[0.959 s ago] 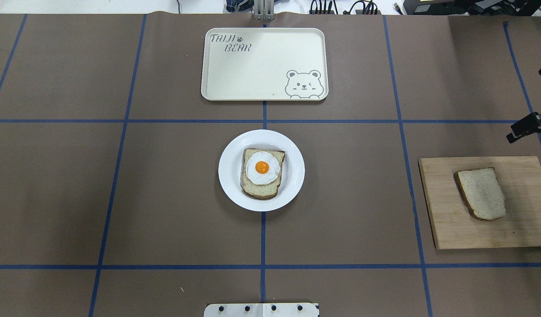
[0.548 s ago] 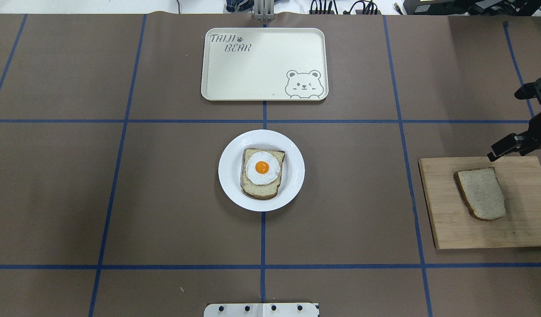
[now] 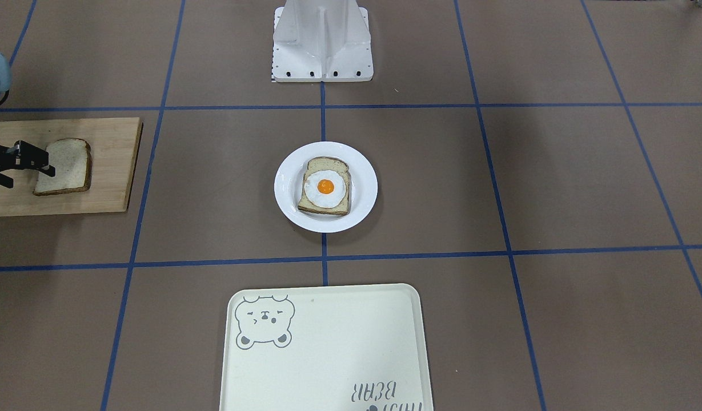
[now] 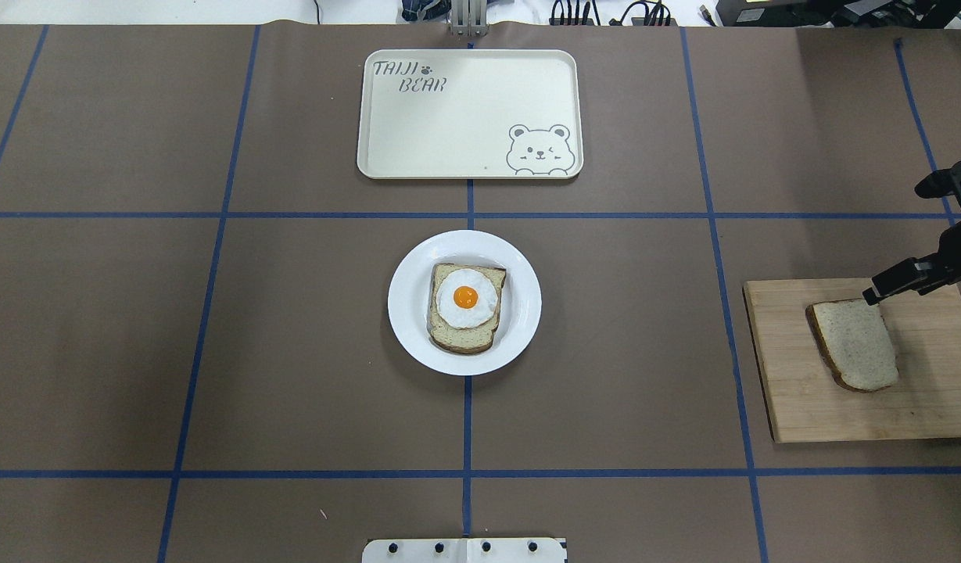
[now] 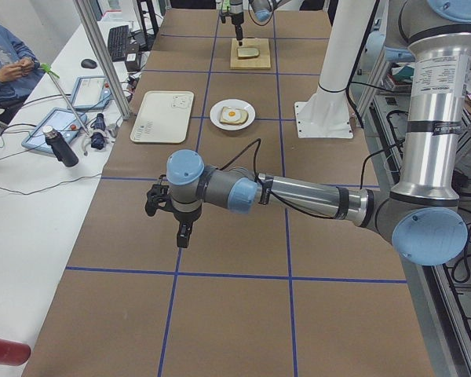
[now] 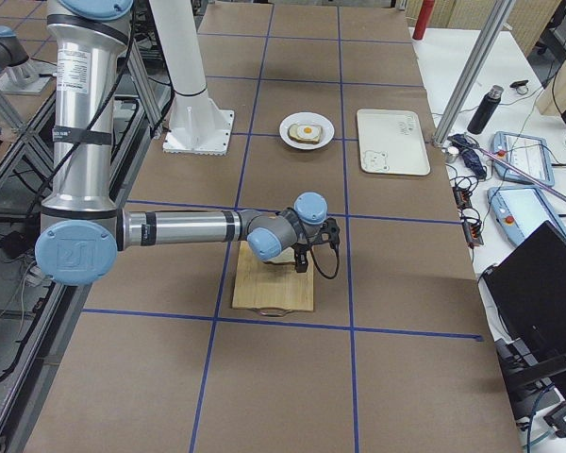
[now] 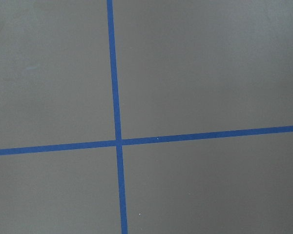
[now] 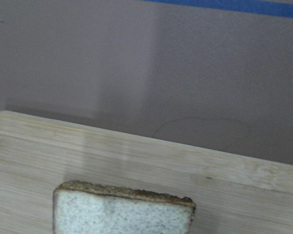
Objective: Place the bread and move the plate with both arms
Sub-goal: 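Lower the right gripper onto the bread slice on the wooden board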
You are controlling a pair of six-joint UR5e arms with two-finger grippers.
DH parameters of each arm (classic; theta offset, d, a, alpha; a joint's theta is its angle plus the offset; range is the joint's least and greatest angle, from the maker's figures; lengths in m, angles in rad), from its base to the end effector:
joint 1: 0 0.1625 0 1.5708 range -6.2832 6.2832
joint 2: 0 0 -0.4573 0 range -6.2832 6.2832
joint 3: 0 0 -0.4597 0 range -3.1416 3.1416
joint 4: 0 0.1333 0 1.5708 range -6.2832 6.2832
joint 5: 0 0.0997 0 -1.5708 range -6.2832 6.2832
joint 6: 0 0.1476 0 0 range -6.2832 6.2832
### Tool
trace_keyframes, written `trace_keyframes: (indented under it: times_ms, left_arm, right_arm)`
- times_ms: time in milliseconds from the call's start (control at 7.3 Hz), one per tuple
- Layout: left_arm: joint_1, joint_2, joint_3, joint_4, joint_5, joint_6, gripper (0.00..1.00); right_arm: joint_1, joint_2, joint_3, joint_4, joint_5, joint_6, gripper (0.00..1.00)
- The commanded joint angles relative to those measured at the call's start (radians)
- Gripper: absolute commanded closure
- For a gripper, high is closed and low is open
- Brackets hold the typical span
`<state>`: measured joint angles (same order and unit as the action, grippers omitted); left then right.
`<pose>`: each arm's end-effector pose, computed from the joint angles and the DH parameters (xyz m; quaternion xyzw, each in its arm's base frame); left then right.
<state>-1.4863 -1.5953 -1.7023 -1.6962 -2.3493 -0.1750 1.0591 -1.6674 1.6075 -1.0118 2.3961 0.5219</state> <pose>0.0203 -0.5907 0.6215 0.0800 0.3894 0.0117 0.9175 -0.2478 -0.4919 0.6854 0.0047 -0.4496 -0.0945 0.8882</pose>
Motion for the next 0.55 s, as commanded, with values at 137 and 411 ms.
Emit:
trace_keyframes:
  times_ms: [137,411]
  left_arm:
    - [0.000,0.000,-0.003,0.001,0.002,-0.001,0.01]
    - [0.000,0.001,-0.005,0.001,0.002,-0.001,0.01]
  right_arm:
    - [-0.034,0.015,-0.051,0.094,0.003,0.100,0.26]
    - [-0.036,0.011,-0.044,0.094,0.005,0.090,1.00]
